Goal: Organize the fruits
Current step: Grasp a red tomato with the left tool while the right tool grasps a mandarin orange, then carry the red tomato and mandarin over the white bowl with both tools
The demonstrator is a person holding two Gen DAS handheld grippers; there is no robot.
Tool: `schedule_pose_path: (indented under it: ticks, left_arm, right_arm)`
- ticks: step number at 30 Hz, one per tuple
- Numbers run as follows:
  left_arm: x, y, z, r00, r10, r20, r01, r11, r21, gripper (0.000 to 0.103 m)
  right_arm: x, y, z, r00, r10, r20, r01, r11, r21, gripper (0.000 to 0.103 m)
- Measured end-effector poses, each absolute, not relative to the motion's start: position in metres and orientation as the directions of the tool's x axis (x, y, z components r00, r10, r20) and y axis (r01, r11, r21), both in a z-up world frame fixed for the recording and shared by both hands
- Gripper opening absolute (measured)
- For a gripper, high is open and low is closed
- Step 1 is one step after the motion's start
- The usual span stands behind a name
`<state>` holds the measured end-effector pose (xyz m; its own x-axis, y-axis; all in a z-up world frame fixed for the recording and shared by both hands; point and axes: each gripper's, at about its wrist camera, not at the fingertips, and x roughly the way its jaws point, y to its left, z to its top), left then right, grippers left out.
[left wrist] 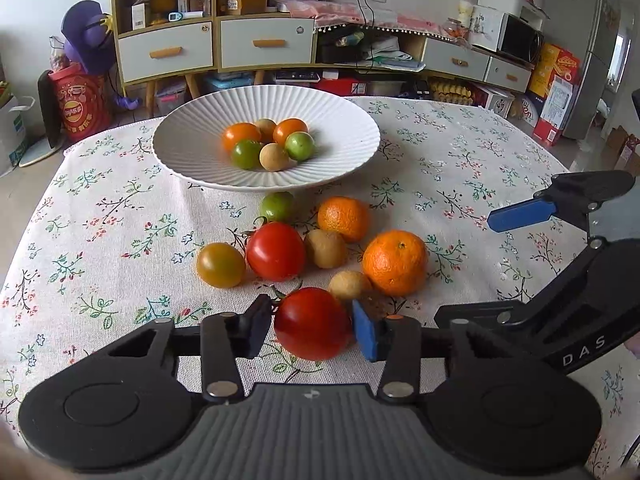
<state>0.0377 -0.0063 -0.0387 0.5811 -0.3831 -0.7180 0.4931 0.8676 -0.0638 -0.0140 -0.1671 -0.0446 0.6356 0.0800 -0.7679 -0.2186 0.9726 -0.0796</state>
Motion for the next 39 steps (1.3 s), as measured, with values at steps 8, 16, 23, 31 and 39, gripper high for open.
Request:
schedule_pose_path:
  ticks: [8,16,23,31,39]
  left_arm:
    - [0.036,-0.001,-0.038,0.575,-0.377,-0.726,0.490,0.870,-0.064,0.034]
    - [0.036,0.005,-0.036,0.578,-0.361,-0.732,0.475,0.878,-0.059,0.034]
    - [0.037,0.010,-0.035,0.580,-0.356,-0.733,0.466,0.883,-0.060,0.034]
    - [0.038,0.012,-0.033,0.579,-0.361,-0.731,0.464,0.883,-0.068,0.034]
    - [0.039,0.014,-0.027,0.583,-0.373,-0.722,0.465,0.882,-0.079,0.034]
  right_arm:
    - [-0.010,-0.159,-0.044,0.638,0.084,-0.765,-0.231,0.969,-0.085,0.097]
    - [-0.002,-0.148,-0.045,0.636,0.101,-0.765,-0.264,0.960,-0.092,0.084]
    - [0.003,-0.142,-0.045,0.630,0.123,-0.767,-0.287,0.954,-0.083,0.059]
    - [0.006,-0.136,-0.043,0.634,0.136,-0.761,-0.308,0.947,-0.087,0.042]
    - [0.006,-0.141,-0.038,0.630,0.152,-0.761,-0.306,0.950,-0.063,0.039]
